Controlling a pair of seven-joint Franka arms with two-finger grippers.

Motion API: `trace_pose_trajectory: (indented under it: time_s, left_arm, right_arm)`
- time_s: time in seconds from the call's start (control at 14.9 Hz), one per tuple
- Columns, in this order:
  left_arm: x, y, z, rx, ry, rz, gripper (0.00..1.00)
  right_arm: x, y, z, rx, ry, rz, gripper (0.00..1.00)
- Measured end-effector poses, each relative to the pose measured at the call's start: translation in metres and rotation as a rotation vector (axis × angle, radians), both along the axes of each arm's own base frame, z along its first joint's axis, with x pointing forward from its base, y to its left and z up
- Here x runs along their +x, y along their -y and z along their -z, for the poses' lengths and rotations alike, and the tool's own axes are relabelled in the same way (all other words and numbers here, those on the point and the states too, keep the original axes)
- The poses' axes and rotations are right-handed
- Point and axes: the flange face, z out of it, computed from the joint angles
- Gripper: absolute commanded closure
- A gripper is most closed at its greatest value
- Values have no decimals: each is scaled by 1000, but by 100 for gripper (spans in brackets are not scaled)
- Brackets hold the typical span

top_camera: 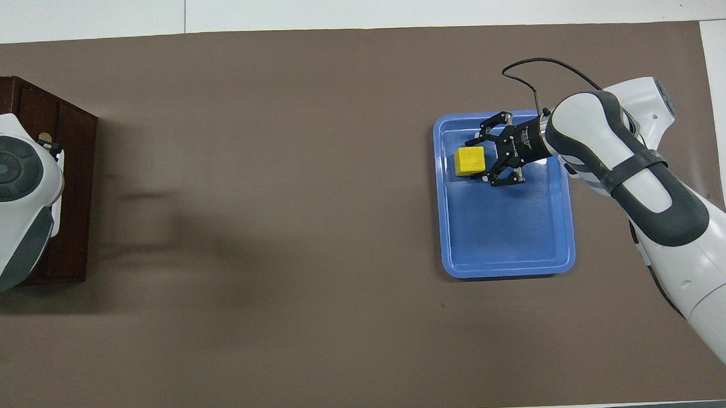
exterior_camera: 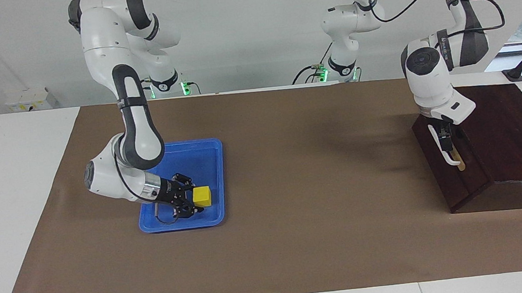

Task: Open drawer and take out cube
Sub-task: 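Open the right gripper to release the cube into the tray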

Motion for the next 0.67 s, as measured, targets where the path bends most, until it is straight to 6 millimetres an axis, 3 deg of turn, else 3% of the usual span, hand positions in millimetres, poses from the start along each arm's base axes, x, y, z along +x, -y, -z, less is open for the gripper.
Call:
trace_pose_trajectory:
  time_s: [0.2,0.33,0.54,0.67]
  left_arm:
    - [0,2,0,-3,-3,12,0]
    - [0,13,1,-23,-8,22,0]
    - [-3,48,-3,-85,-25,32,0]
    - [-5,75,-15,-144,-56,46,0]
  right_arm:
    - [0,-1,-2,4,-7,3,0]
    - [2,-3,-12,11,-9,6,0]
    - [9,-3,-55,41,4,-24,0]
    - [11,12,-98,19,41,-58,0]
